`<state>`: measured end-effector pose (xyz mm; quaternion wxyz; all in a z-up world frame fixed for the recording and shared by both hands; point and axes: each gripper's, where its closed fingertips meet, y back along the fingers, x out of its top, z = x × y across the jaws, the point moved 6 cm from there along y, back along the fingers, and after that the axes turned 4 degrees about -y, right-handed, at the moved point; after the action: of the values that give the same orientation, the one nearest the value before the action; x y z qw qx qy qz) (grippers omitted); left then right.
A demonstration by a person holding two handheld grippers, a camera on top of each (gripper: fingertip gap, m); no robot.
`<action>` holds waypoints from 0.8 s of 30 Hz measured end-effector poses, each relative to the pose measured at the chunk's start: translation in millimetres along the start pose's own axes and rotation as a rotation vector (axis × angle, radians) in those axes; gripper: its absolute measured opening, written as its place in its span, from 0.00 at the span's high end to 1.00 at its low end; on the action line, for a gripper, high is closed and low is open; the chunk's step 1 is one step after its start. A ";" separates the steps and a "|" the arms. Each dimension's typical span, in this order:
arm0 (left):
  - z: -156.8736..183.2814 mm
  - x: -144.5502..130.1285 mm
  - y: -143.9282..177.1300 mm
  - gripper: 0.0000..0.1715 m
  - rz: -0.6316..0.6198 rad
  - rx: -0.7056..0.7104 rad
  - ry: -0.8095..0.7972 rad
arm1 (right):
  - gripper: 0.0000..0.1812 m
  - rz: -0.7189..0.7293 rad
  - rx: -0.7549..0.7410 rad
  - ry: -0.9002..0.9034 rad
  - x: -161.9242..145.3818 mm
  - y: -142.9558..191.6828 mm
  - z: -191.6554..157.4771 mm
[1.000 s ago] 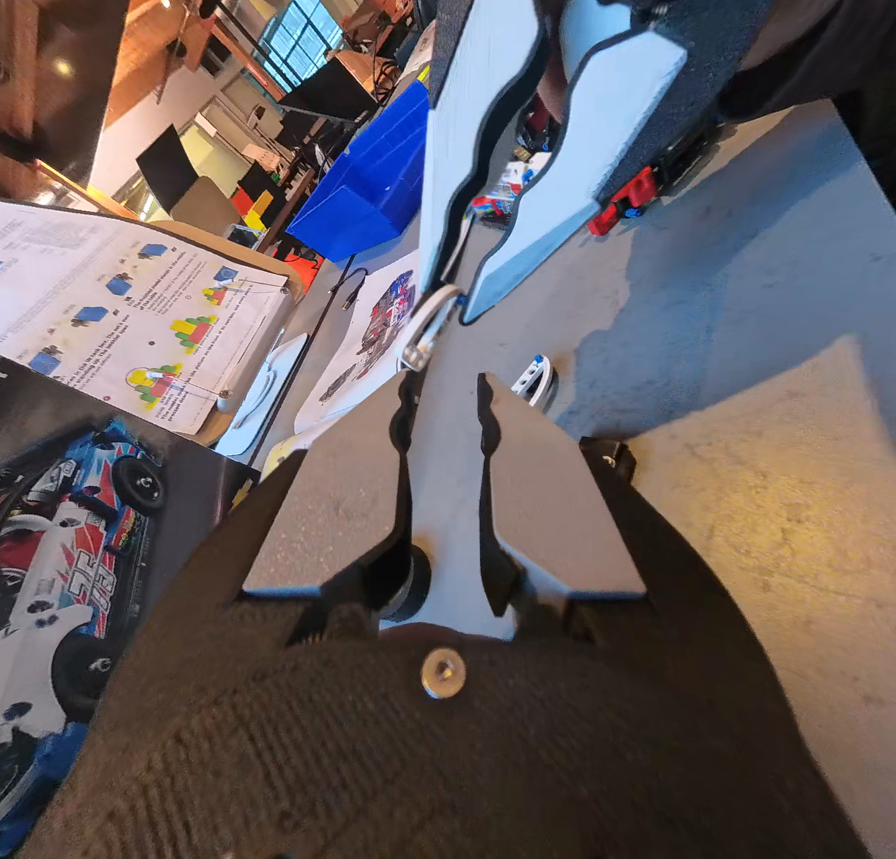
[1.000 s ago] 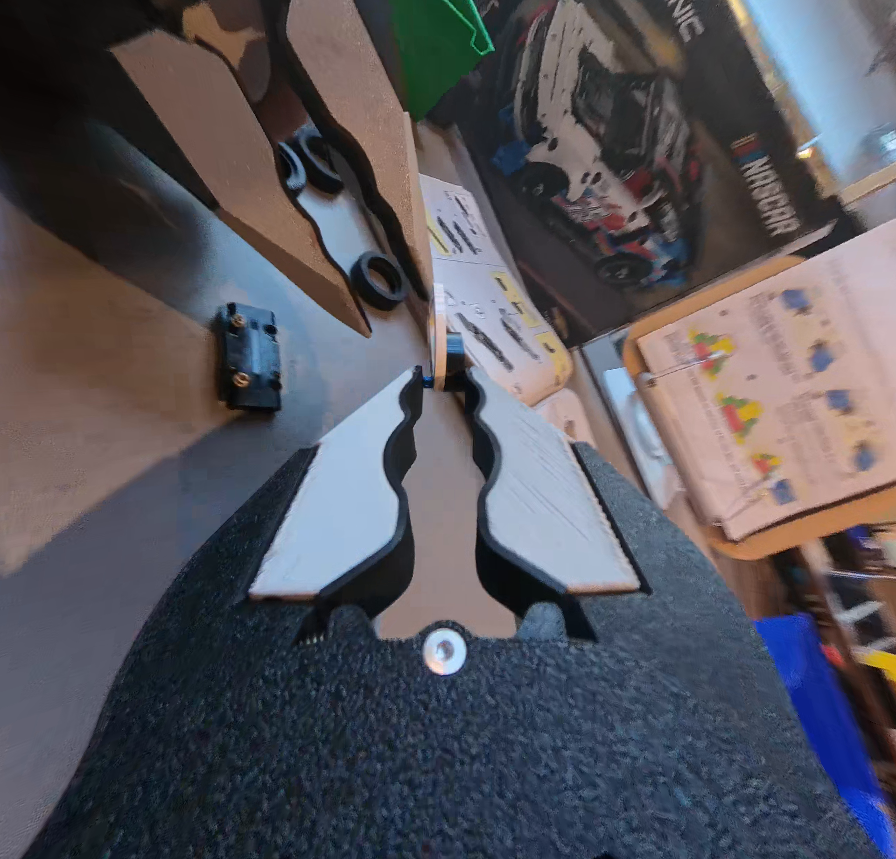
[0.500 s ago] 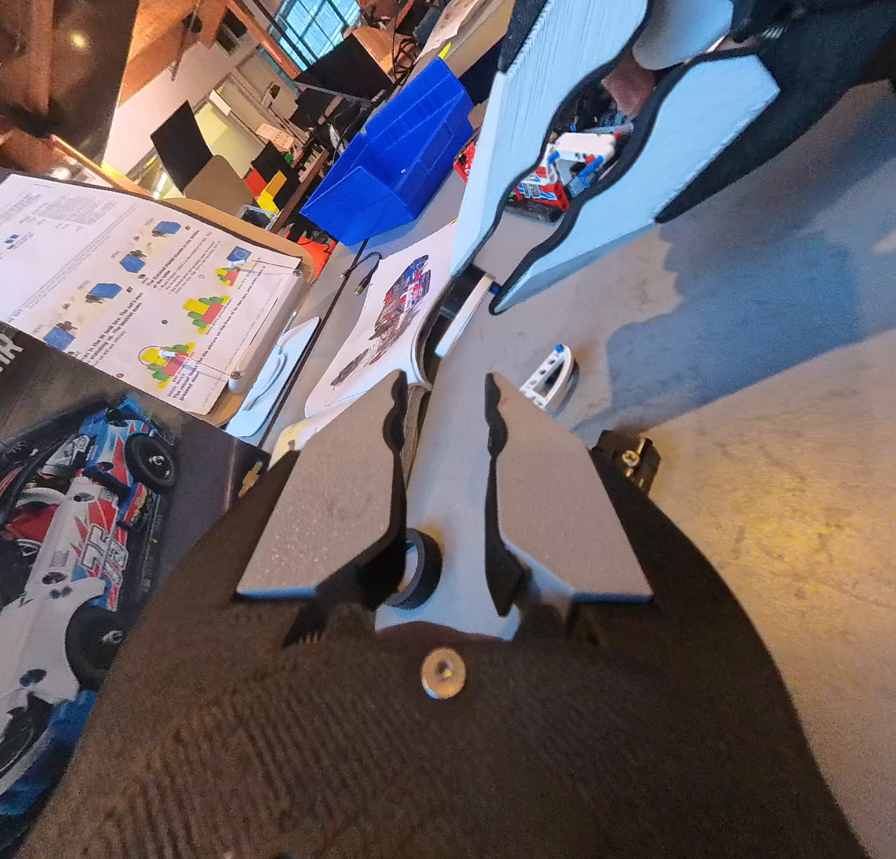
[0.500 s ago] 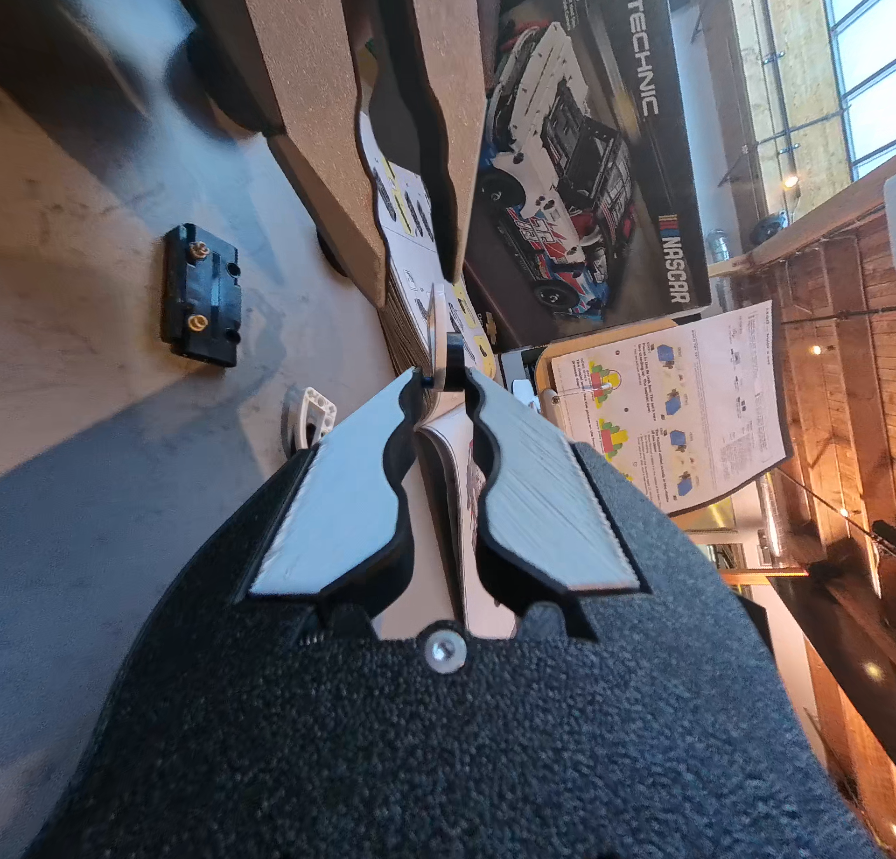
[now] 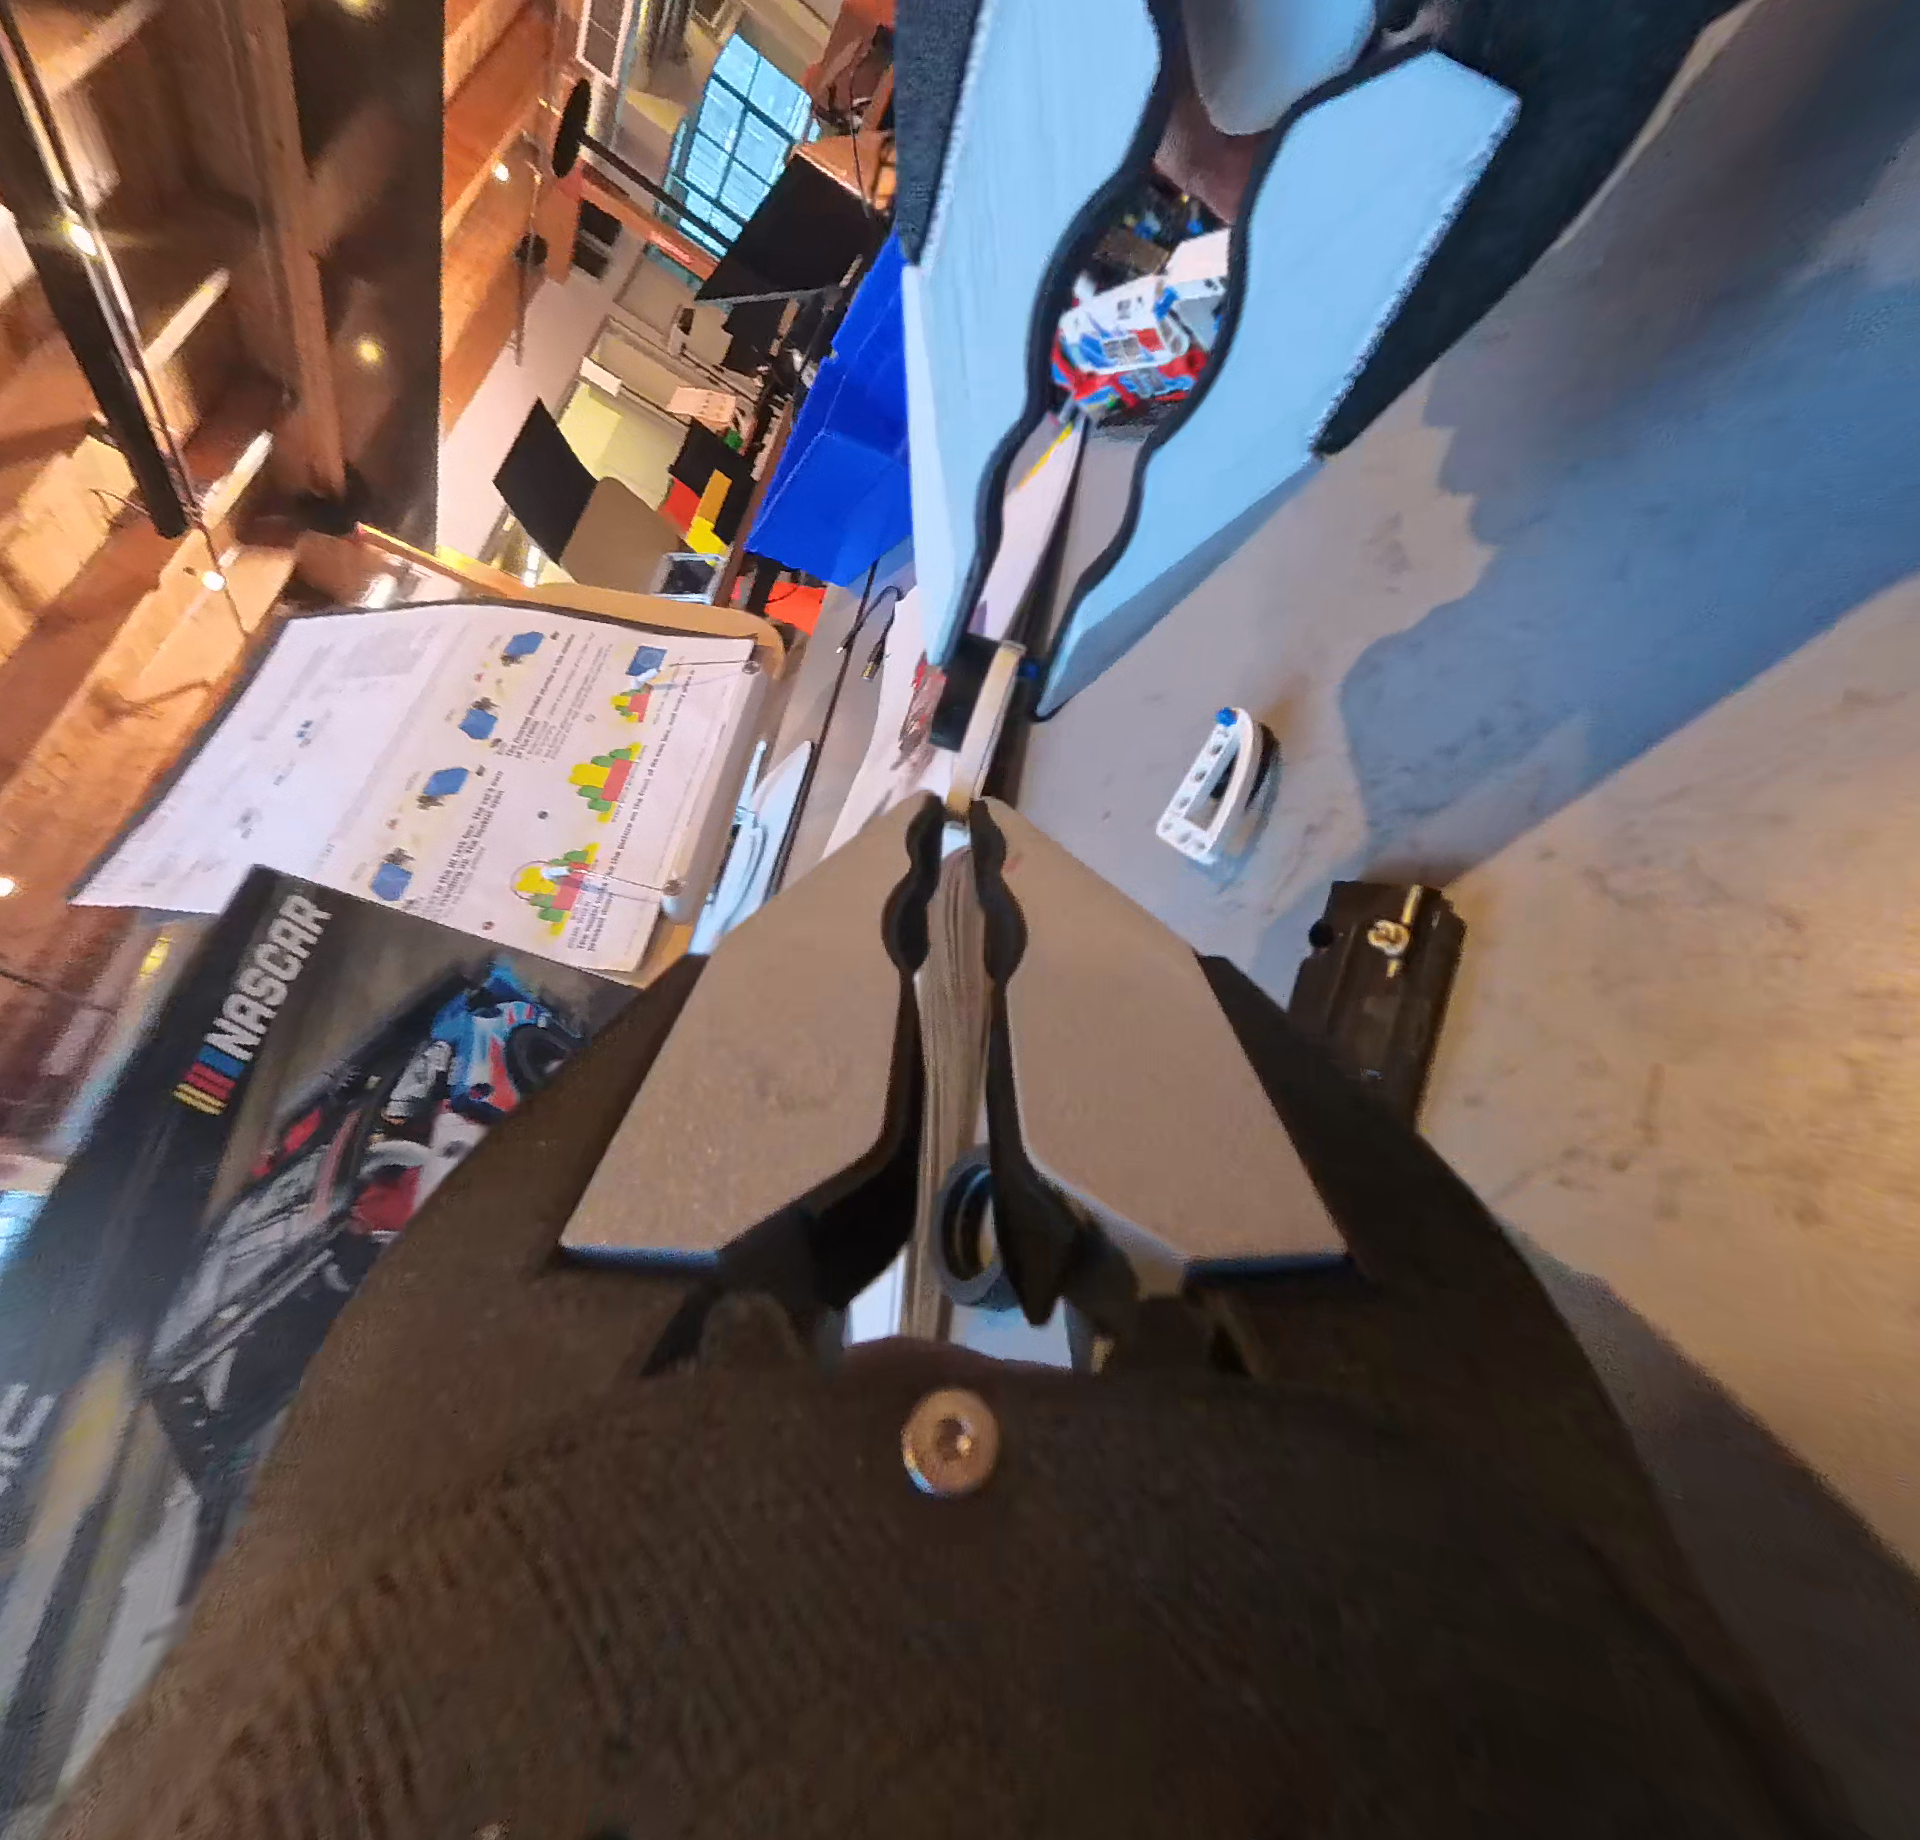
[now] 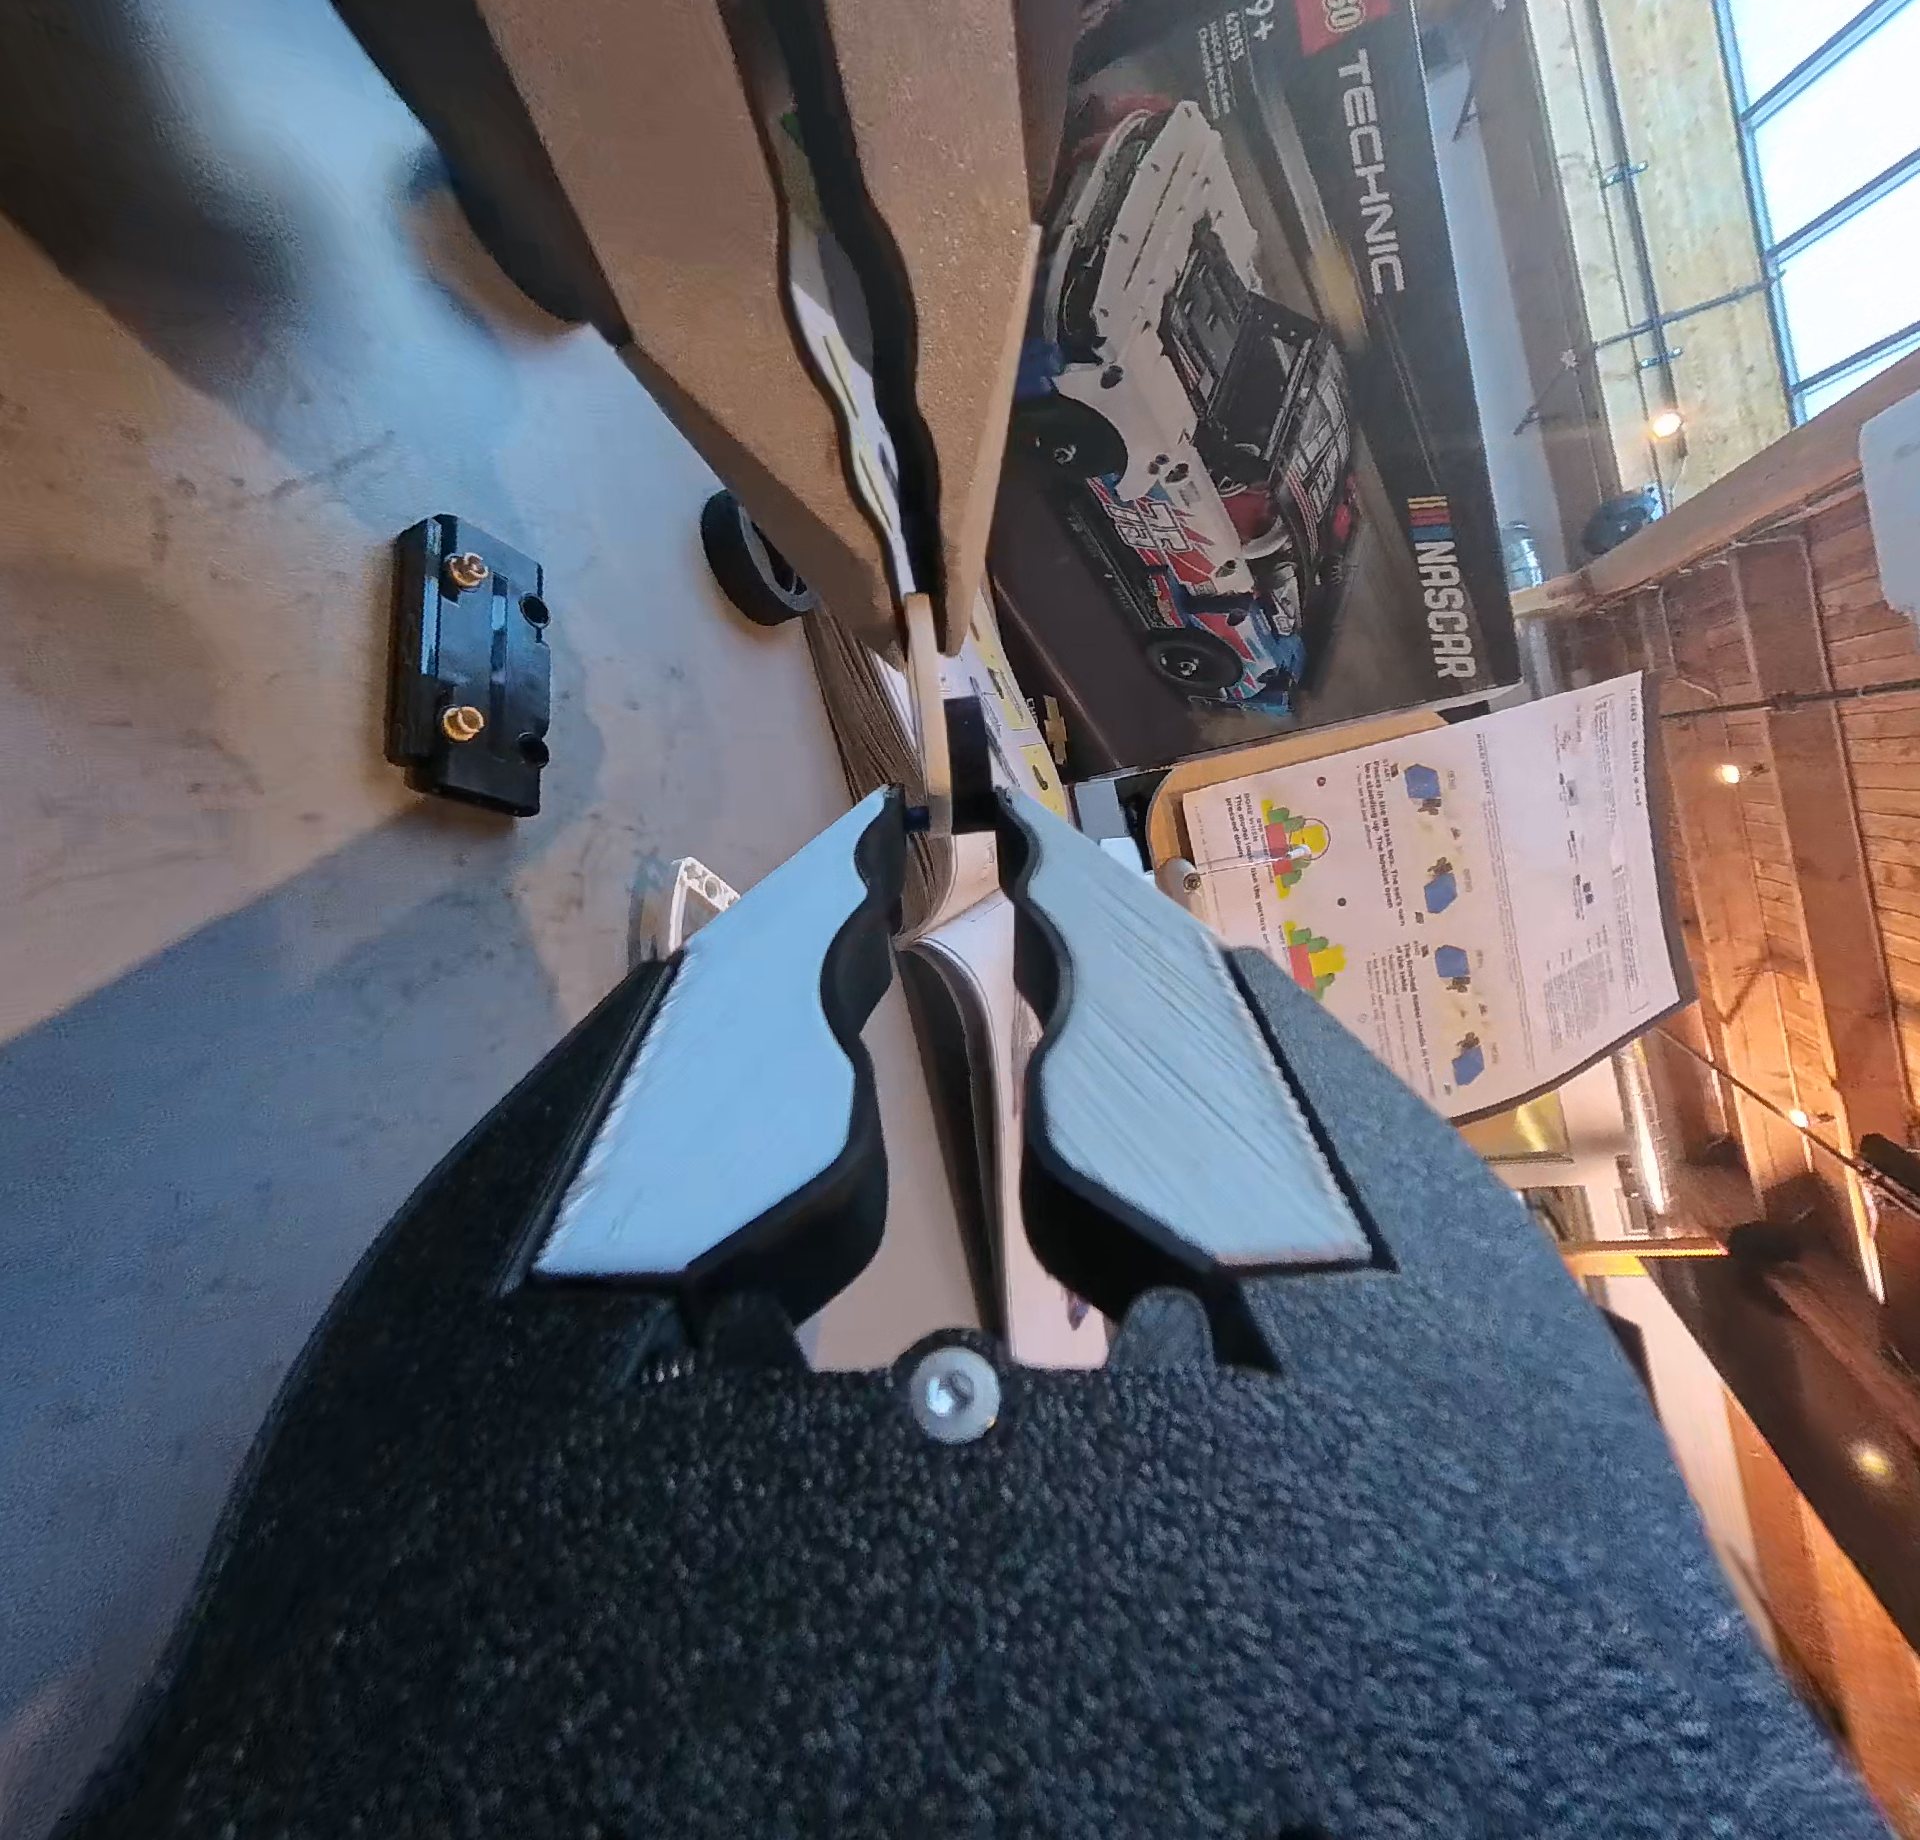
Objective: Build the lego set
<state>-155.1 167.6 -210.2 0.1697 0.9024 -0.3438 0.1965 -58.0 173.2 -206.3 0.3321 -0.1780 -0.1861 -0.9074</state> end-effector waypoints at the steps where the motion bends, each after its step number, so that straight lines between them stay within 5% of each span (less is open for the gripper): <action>1: 0.1 0.7 0.3 0.98 -0.004 0.015 -0.025 | 0.91 0.003 -0.001 -0.014 -0.2 -0.2 0.7; 10: 2.9 7.0 1.3 0.99 -0.032 0.129 -0.224 | 0.91 0.013 -0.009 -0.058 0.1 1.6 6.0; 17: -4.5 -0.1 3.6 0.97 0.047 -0.022 0.104 | 0.91 0.034 0.264 -0.491 -3.8 -0.6 9.4; 24: 6.4 0.7 6.7 0.95 0.085 -0.208 0.236 | 0.91 -0.006 0.537 -0.751 -9.9 -6.5 -5.0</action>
<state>-157.7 159.7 -214.3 0.2928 0.8352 -0.3779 0.2718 -56.2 180.8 -216.4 0.2733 -0.4014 -0.5226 -0.7008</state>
